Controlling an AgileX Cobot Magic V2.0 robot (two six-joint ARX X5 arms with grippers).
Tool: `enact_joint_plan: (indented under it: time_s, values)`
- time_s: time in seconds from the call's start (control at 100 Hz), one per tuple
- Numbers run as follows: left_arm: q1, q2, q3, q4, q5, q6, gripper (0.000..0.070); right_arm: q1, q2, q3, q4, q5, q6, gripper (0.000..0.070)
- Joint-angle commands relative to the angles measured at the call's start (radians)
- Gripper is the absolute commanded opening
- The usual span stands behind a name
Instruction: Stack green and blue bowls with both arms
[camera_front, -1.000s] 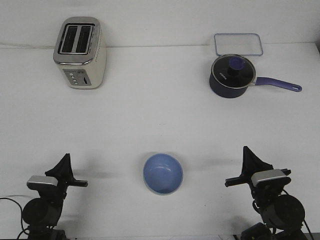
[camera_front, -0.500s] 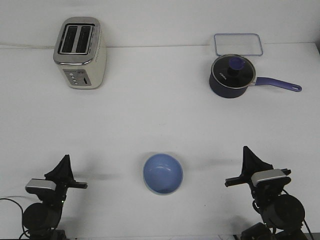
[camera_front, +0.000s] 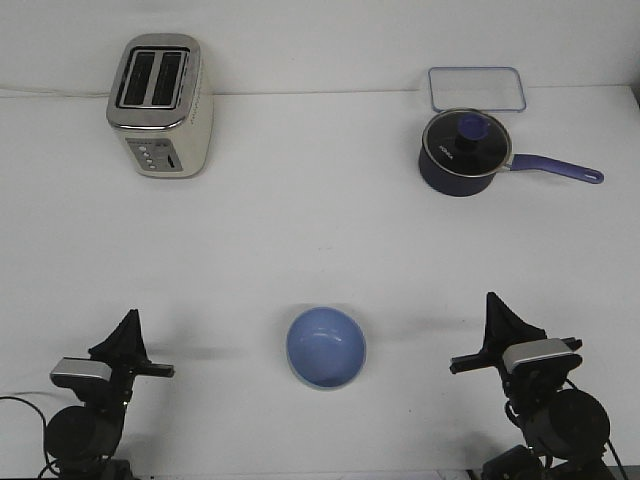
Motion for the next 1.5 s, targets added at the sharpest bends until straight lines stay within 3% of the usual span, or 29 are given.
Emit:
enact_joint_plan:
  time_s: [0.0,0.16,0.3,0.48,0.59,0.84,0.97,1.49]
  values:
    - [0.000,-0.001,-0.019,0.010,-0.002,-0.010,0.0012,0.003,0.000,0.003,0.010,0.003,-0.005,0.0000]
    - [0.000,-0.001,-0.019,0.010,-0.002,-0.010,0.0012,0.002,0.000,0.003,0.010,0.003,-0.006,0.0000]
    - [0.000,-0.001,-0.019,0.010,-0.002,-0.010,0.0012,-0.071,-0.013,-0.019,0.002,0.014,-0.091,0.0000]
    - [0.000,-0.001,-0.019,0.010,-0.002,-0.010,0.0012,-0.248,-0.106,-0.150,0.019,-0.150,-0.258,0.0000]
    - [0.000,-0.001,-0.019,0.010,-0.002,-0.010,0.0012,-0.320,-0.181,-0.247,0.030,-0.192,-0.347,0.0000]
    - [0.000,-0.001,-0.019,0.009,-0.002,-0.010,0.0012,-0.371,-0.215,-0.388,0.080,-0.192,-0.374,0.0000]
    - [0.000,-0.001,-0.019,0.010,-0.002,-0.010,0.0012,-0.371,-0.215,-0.456,0.182,-0.193,-0.362,0.0000]
    - [0.000,-0.001,-0.019,0.010,-0.002,-0.010,0.0012,-0.371,-0.216,-0.455,0.167,-0.188,-0.360,0.0000]
